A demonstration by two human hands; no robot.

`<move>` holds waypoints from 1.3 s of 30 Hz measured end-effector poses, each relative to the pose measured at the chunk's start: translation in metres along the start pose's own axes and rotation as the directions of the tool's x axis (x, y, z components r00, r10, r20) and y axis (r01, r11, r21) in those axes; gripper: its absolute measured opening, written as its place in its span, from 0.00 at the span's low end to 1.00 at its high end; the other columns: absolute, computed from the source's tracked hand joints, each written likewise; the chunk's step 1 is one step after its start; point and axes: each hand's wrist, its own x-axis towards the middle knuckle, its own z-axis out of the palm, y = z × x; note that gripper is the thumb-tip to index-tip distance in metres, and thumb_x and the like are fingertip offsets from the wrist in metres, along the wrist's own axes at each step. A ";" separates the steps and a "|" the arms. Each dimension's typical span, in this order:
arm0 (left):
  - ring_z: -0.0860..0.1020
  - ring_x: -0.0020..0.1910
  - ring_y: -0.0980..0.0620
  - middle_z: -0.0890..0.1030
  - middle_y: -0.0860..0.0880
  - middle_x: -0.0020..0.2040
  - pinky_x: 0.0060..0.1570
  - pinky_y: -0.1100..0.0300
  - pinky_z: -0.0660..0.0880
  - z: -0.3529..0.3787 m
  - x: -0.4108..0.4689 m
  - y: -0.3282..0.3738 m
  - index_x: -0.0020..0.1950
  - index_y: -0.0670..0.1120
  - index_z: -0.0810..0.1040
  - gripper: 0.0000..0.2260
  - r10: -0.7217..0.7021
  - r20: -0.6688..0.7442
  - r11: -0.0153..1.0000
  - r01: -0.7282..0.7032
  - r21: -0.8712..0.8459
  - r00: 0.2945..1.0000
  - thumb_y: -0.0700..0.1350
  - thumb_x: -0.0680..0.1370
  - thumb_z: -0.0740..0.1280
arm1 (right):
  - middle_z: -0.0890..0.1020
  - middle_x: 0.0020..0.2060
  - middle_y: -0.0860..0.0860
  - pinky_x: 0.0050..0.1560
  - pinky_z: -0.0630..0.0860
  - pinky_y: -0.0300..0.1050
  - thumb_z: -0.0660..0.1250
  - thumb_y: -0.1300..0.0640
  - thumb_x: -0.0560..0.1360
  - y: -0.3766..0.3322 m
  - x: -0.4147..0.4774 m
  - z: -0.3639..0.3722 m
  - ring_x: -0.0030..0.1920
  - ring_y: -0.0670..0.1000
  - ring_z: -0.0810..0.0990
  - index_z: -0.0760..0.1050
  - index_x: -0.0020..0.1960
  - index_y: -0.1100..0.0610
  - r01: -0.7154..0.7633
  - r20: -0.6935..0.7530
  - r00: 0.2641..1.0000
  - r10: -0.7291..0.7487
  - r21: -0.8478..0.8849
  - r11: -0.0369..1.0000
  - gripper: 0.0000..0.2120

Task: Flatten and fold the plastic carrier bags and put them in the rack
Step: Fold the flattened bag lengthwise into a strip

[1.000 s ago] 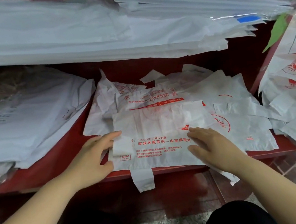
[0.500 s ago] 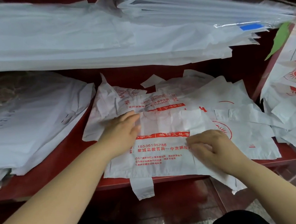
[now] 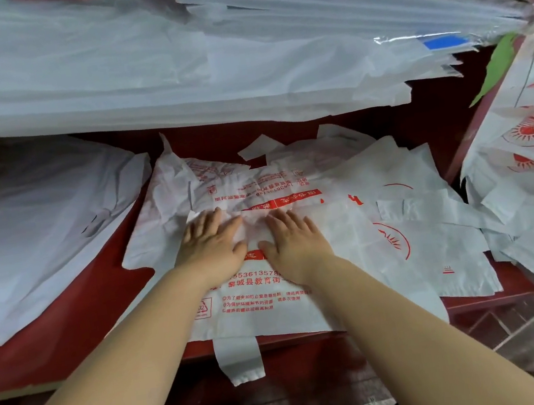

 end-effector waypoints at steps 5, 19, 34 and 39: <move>0.37 0.74 0.47 0.38 0.48 0.76 0.71 0.52 0.38 0.000 0.001 0.003 0.75 0.56 0.41 0.25 -0.074 0.022 0.997 0.075 -0.036 0.997 0.58 0.80 0.46 | 0.45 0.75 0.53 0.72 0.39 0.51 0.42 0.42 0.80 0.014 0.001 -0.003 0.75 0.54 0.42 0.44 0.76 0.55 -0.123 0.020 0.992 0.124 -0.049 0.991 0.30; 0.41 0.75 0.52 0.42 0.51 0.76 0.71 0.54 0.39 -0.006 -0.003 -0.016 0.76 0.50 0.43 0.23 0.037 0.069 0.999 -0.036 -0.018 0.997 0.53 0.82 0.44 | 0.43 0.75 0.53 0.72 0.39 0.50 0.41 0.38 0.78 0.040 -0.009 -0.003 0.75 0.53 0.41 0.42 0.76 0.55 -0.200 -0.021 0.980 0.199 -0.073 0.977 0.32; 0.53 0.74 0.51 0.52 0.53 0.76 0.72 0.57 0.50 -0.020 -0.059 -0.031 0.75 0.51 0.54 0.28 -0.011 -0.073 0.972 -0.006 -0.234 0.997 0.59 0.78 0.55 | 0.69 0.68 0.53 0.59 0.63 0.41 0.61 0.51 0.77 0.060 -0.084 -0.038 0.66 0.52 0.67 0.61 0.71 0.54 -0.076 -0.172 0.970 0.174 0.466 0.882 0.24; 0.47 0.74 0.58 0.47 0.65 0.70 0.67 0.67 0.42 -0.003 -0.119 -0.030 0.75 0.58 0.47 0.65 0.142 0.041 0.988 -0.139 -0.065 0.989 0.82 0.39 0.34 | 0.58 0.72 0.43 0.70 0.47 0.37 0.58 0.29 0.64 0.069 -0.130 -0.027 0.72 0.43 0.54 0.51 0.74 0.50 0.149 0.038 0.988 -0.149 0.010 0.989 0.45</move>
